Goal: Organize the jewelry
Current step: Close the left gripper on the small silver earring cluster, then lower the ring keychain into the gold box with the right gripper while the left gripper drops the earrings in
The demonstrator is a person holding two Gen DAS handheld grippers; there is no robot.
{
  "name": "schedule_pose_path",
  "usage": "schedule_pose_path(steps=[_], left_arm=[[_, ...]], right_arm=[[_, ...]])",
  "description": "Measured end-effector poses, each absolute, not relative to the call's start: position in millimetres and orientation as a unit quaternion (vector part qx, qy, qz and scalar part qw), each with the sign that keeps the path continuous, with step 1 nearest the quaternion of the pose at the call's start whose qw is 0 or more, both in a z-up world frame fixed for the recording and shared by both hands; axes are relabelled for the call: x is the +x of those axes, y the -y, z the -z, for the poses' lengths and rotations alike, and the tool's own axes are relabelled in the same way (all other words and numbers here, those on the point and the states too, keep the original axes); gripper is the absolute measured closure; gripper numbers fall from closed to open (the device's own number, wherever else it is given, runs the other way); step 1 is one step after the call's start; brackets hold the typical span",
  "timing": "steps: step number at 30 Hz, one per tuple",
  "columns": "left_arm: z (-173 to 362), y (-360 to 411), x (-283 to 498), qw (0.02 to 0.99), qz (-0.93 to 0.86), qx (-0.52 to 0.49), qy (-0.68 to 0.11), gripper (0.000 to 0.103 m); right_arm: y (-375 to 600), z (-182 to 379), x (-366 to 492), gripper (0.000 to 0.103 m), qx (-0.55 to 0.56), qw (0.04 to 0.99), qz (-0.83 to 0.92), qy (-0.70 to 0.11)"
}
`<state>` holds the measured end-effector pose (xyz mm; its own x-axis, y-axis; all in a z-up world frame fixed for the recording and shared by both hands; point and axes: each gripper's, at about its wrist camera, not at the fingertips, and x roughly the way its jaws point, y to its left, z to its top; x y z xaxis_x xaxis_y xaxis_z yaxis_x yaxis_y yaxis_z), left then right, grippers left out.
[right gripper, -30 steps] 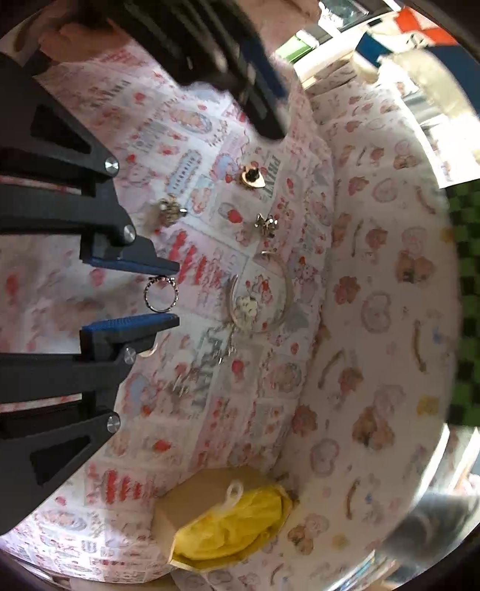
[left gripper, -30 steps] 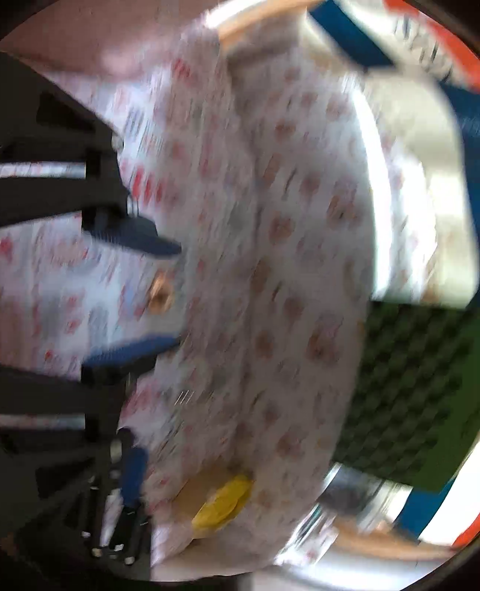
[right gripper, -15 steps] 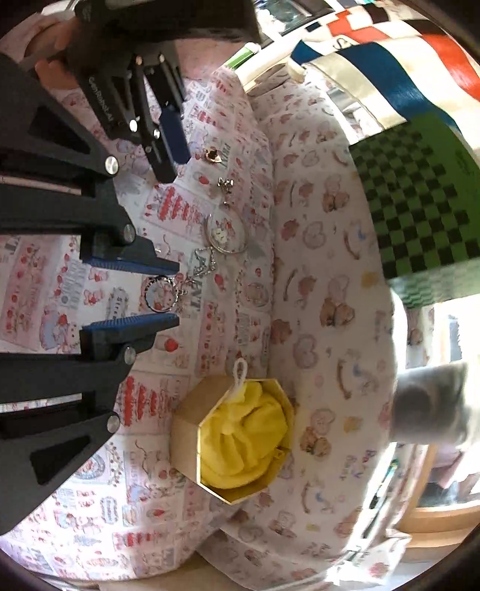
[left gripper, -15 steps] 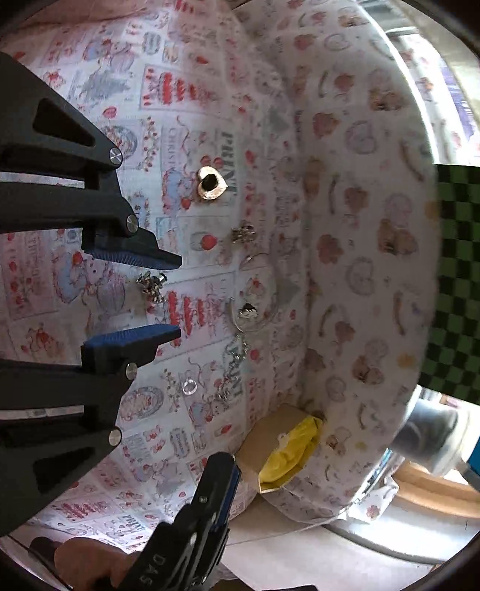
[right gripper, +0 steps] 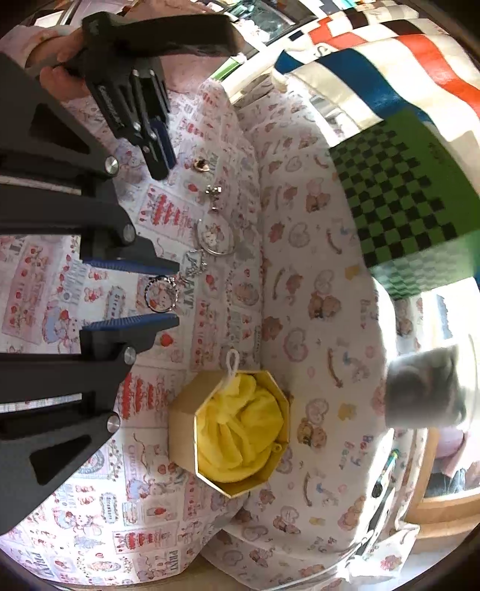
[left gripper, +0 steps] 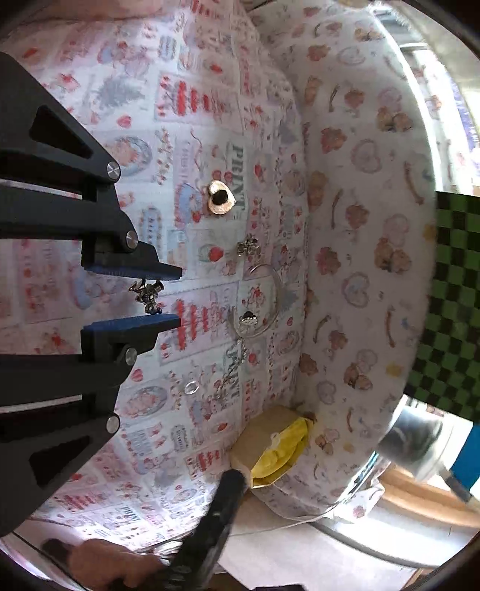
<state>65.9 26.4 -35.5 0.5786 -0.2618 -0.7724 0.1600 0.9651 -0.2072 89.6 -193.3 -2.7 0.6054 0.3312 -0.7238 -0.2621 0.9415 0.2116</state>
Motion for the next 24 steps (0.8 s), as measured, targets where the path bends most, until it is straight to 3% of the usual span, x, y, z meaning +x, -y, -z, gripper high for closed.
schedule_pose_path(steps=[11,16,24], left_arm=[[-33.0,3.7,46.7,0.909,0.184,-0.063,-0.368,0.085],[-67.9,54.7,75.0,0.916,0.188,-0.048,-0.351,0.085],[-45.9,141.9,150.8,0.911,0.183,-0.031,-0.368,0.085]], right_arm=[[270.5,-45.0,89.8,0.083,0.141,0.918,-0.165,-0.332],[313.0,-30.4,117.8,0.083,0.172,0.920,-0.101,-0.338],[350.0,-8.2,146.3,0.083,0.279,0.885,-0.165,-0.334]])
